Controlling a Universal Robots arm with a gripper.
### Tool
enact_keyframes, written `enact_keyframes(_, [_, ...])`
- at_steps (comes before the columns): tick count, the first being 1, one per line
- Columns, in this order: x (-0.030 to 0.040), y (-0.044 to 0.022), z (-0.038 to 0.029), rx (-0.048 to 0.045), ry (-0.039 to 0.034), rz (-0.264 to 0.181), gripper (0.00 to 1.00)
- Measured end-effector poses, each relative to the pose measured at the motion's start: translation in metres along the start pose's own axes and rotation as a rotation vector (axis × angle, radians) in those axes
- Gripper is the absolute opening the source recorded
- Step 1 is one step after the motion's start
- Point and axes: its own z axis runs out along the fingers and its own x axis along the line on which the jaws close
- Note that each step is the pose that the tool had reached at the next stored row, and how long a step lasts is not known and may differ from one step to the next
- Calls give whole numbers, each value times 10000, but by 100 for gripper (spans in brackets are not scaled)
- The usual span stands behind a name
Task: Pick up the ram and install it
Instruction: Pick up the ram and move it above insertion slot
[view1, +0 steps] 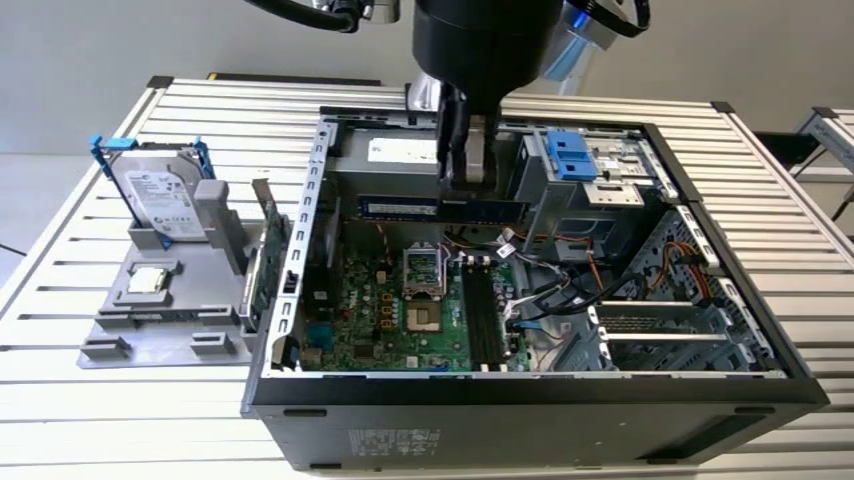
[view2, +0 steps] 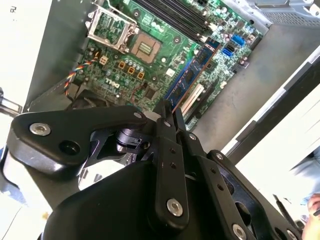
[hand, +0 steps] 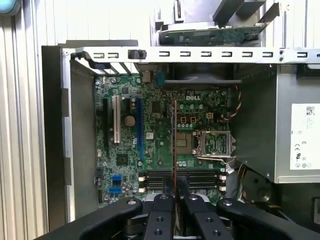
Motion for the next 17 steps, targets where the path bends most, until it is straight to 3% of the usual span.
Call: enact_keyframes(17, [-11,-301,-3,0,0,27,0])
